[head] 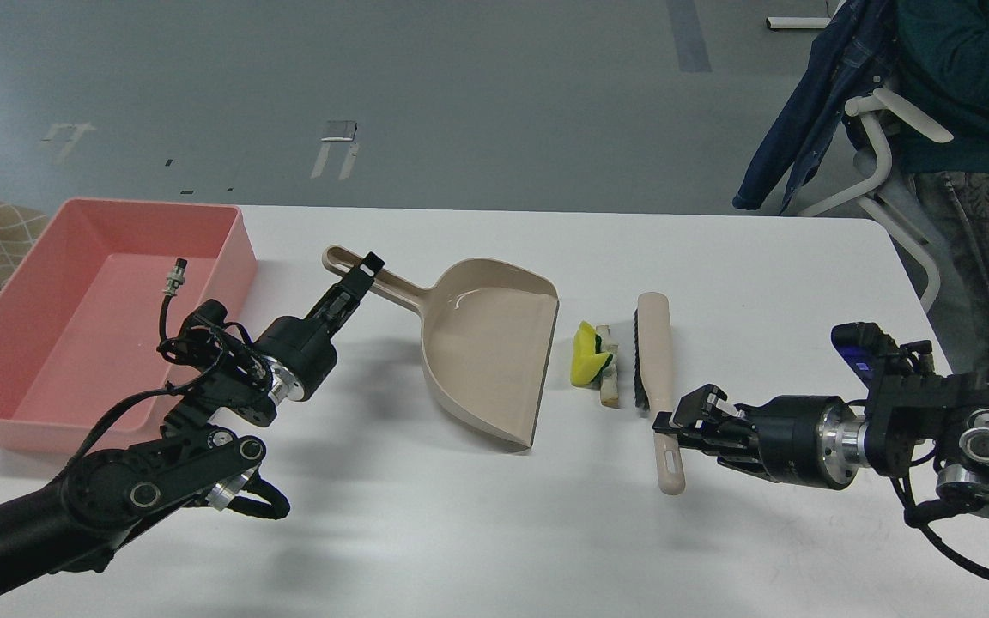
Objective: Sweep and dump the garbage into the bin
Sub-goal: 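Sweep the yellow and beige scraps into the dustpan with the brush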
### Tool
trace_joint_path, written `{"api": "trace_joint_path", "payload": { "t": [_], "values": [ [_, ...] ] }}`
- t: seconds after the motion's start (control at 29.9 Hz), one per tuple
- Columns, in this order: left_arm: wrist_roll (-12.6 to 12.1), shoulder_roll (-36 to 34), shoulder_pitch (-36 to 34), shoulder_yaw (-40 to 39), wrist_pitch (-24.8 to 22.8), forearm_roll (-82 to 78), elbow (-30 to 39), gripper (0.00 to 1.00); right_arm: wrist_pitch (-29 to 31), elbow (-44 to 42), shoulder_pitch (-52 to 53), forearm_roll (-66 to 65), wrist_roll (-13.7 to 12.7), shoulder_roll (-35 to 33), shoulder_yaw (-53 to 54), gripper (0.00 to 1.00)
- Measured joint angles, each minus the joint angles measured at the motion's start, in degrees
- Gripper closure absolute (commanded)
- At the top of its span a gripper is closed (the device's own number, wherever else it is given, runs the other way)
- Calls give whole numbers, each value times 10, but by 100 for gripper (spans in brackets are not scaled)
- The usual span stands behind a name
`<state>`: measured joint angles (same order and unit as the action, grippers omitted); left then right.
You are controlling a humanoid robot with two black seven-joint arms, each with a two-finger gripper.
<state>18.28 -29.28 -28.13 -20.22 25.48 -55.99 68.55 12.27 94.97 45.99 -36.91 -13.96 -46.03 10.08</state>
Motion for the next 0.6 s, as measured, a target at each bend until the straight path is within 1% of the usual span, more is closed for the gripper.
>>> {"api": "trace_joint_path", "payload": {
  "t": [0.27,0.47,0.6],
  "values": [
    [0,0,0,0,0,0,0,100,11,-41,8,1,2,62,-1,100],
    [0,1,1,-1,0,0,0,100,16,-51,26,27,10,111,1,100],
    [0,2,2,-1,0,0,0,100,22,-52,44,49,19,123,2,100]
  ]
}}
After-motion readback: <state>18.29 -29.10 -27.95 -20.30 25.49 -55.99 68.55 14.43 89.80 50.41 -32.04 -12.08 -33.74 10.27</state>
